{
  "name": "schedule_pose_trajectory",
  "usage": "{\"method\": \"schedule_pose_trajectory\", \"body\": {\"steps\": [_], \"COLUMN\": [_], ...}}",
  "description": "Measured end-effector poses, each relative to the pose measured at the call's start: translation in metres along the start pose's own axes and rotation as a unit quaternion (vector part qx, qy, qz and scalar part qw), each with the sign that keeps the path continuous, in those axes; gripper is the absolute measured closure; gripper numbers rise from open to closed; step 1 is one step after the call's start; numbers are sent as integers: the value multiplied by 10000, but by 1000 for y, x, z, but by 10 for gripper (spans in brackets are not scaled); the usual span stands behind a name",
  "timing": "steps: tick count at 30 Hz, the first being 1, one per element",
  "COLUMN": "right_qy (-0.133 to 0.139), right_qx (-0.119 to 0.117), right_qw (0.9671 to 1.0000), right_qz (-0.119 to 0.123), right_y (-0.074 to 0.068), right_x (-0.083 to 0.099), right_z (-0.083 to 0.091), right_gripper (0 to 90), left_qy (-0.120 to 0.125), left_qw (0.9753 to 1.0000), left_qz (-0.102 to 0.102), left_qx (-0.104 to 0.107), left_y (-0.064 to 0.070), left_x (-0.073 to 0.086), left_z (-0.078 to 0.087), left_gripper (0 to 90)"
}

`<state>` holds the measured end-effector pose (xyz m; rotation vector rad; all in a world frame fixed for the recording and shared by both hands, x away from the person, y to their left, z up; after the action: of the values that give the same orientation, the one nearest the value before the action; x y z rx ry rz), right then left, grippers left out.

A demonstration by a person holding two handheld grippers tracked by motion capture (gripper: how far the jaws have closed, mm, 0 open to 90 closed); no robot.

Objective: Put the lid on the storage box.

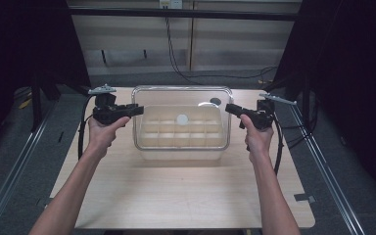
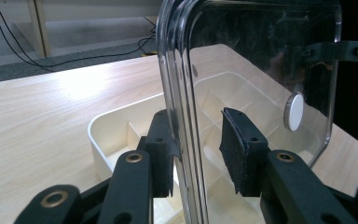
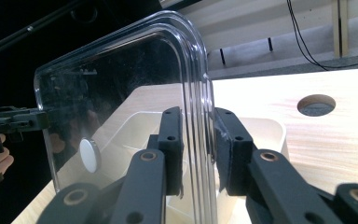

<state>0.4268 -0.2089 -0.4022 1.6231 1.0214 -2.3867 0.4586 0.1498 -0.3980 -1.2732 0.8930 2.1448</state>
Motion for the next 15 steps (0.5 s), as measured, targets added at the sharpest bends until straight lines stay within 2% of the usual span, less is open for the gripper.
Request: {"method": "schedule_pose_trajectory", "body": {"steps": [2, 15], "right_qy": [4, -137], "right_qx": [16, 147], "right_qw": [10000, 9998], "right_qz": [11, -93], "right_y": [2, 13], "right_x": [0, 4], "right_z": [-2, -17], "right_gripper": [742, 728], "left_qy": [-68, -76], "left_qw": [10000, 9998], "left_qz": [-46, 170], "left_qx": [-27, 23], "left_y": [-1, -13], "left_x": [0, 4], "left_z": [-1, -13], "left_gripper": [646, 635]}}
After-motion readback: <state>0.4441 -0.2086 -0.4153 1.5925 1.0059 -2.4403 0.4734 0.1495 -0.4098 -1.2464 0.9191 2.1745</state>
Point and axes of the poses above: each handheld gripper's, and its own axes: z roughly backward along the jaws, x roughly out of its underside, y roughly to its right, the point moved 7 cm from there along -z, roughly forward along the jaws, and after that the axes turned 6 degrees about y, right-handed, at the moved point
